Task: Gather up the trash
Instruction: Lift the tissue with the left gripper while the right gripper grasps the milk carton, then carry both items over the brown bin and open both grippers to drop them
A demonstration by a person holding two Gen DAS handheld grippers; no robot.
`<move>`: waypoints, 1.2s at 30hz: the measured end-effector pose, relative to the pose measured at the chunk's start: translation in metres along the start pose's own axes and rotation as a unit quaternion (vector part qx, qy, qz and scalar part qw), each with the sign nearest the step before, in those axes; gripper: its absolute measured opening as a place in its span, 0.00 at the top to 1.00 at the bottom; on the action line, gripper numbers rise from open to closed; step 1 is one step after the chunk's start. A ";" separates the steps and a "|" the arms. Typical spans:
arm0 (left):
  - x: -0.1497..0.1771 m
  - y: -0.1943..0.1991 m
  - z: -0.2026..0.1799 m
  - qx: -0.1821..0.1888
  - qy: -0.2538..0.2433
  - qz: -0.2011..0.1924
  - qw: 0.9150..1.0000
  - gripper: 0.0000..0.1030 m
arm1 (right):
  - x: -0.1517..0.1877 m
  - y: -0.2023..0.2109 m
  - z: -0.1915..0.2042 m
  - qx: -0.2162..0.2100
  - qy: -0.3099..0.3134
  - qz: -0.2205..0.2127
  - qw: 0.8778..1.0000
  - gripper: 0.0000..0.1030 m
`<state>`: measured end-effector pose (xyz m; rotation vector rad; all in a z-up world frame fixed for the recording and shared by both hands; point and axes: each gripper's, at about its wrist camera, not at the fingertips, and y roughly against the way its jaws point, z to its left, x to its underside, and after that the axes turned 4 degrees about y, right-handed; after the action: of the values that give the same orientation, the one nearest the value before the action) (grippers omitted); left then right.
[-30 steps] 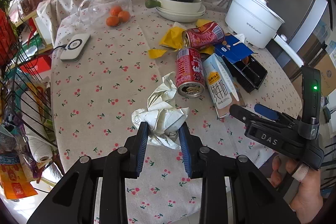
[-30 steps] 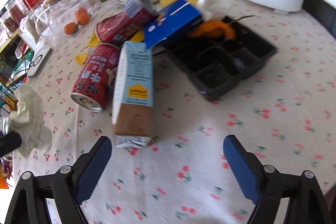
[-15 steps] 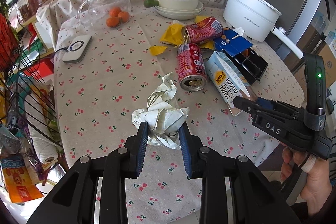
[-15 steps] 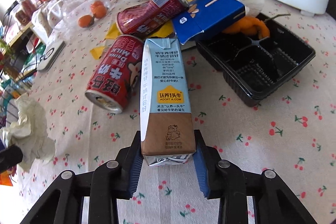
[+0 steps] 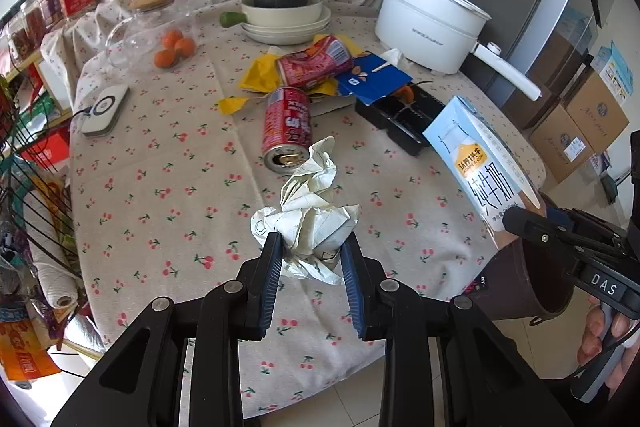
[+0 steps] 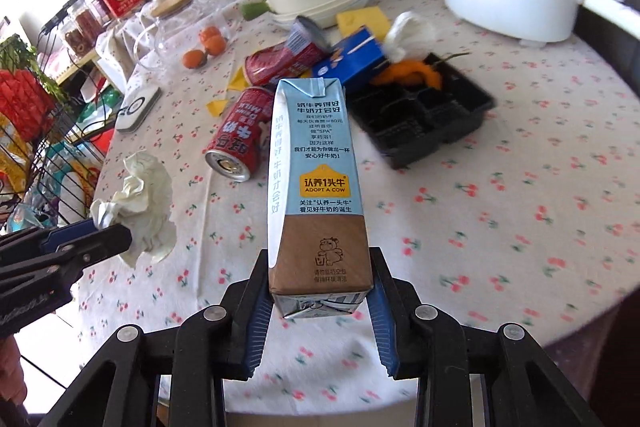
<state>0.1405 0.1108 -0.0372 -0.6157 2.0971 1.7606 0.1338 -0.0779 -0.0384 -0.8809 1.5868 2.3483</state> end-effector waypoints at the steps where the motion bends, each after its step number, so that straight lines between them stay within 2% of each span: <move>1: 0.000 0.000 -0.007 0.005 -0.003 -0.001 1.000 0.69 | 0.003 0.008 -0.006 0.004 -0.003 -0.003 1.000 0.62; 9: 0.004 -0.005 -0.078 0.044 -0.043 0.001 0.998 0.69 | 0.037 0.064 -0.076 0.049 -0.046 -0.012 0.998 0.62; 18: 0.020 -0.017 -0.160 0.087 -0.090 0.013 0.992 0.69 | 0.088 0.112 -0.150 0.090 -0.103 -0.011 0.990 0.62; 28: 0.051 -0.041 -0.256 0.151 -0.150 0.042 0.976 0.69 | 0.150 0.145 -0.215 0.130 -0.156 0.000 0.979 0.62; 36: 0.071 -0.074 -0.310 0.180 -0.174 0.068 0.966 0.69 | 0.183 0.156 -0.250 0.151 -0.185 0.016 0.971 0.62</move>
<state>0.1255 -0.2127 -0.0801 -0.0565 2.1601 1.3740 0.0089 -0.3987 -0.0826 -0.3320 1.7339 2.0542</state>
